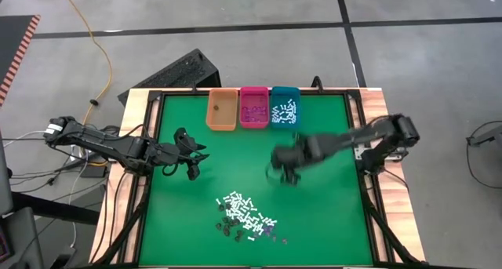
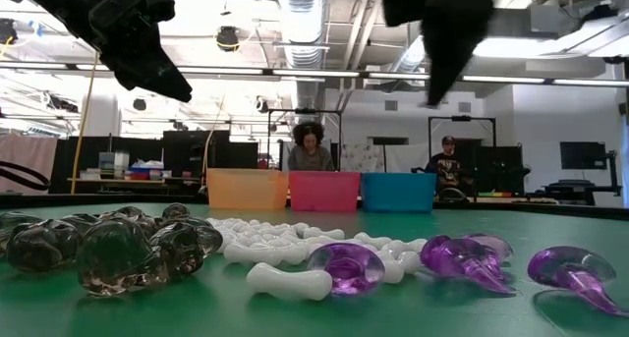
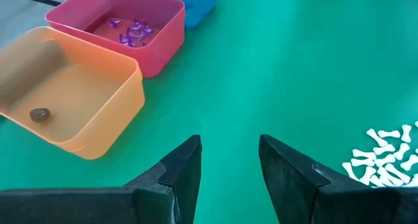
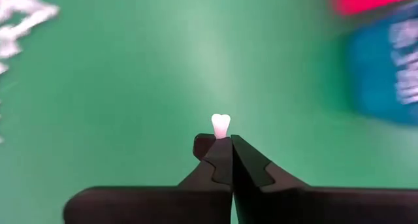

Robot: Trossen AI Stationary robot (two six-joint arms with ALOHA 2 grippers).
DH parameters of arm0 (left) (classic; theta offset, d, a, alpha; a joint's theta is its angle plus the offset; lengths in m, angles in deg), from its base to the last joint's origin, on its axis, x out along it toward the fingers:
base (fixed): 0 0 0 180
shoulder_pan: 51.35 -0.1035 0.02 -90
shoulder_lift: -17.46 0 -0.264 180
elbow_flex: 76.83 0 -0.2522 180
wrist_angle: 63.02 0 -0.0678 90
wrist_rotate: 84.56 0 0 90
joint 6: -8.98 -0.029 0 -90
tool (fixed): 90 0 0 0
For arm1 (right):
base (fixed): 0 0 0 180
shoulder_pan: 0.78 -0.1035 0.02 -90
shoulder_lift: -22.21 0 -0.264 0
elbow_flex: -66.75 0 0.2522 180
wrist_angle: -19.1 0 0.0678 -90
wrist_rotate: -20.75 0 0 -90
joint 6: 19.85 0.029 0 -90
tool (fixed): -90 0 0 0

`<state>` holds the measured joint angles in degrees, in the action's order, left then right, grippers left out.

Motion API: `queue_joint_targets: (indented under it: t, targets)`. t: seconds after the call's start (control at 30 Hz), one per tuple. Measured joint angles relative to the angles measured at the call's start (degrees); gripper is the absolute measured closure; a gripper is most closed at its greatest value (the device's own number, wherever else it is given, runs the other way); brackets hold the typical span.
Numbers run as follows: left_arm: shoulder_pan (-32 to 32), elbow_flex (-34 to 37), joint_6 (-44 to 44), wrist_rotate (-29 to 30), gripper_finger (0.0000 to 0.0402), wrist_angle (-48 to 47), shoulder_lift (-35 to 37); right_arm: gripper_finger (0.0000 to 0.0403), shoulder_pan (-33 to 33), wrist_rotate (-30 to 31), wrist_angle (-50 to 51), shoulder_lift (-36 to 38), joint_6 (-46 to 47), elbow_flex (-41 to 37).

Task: Sort Halloween decoration
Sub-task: Put the white bone toy into the blue bin

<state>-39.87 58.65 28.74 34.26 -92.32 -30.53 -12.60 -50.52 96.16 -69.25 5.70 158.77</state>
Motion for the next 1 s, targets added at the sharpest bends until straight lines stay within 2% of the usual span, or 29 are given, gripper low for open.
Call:
queue_joint_targets:
  t: [0.2,0.33,0.43,0.57,0.77,0.9,1.0]
  targets:
    - [0.00,0.00,0.01,0.02,0.0257,-0.01,0.00,0.0375,22.12,-0.17,-4.51,4.20,-15.59,0.00]
    - [0.00,0.00,0.01,0.04,0.0257,-0.01,0.00,0.0375,35.57,-0.52,-9.31,3.30,-17.02,0.04]
    - [0.00,0.00,0.03,-0.05,0.0257,-0.03,0.00,0.0363,41.95,-2.81,-11.91,0.66,-19.40,0.07]
    - [-0.02,0.00,-0.01,-1.16,0.0257,-0.03,0.00,0.0330,44.85,-7.81,-15.37,-3.64,-21.88,0.07]
    - [-0.02,0.00,0.01,-1.21,0.0257,-0.03,0.00,0.0263,44.50,-8.31,-15.65,-7.57,-24.21,0.02]
    - [0.00,0.00,0.29,-1.63,0.0257,-0.19,0.00,0.0230,41.50,-8.17,-15.61,-5.86,-24.06,0.04]
    - [-0.01,0.00,0.31,-2.93,0.0257,-0.44,0.00,0.0224,35.78,-8.26,-15.47,-2.59,-23.08,0.07]
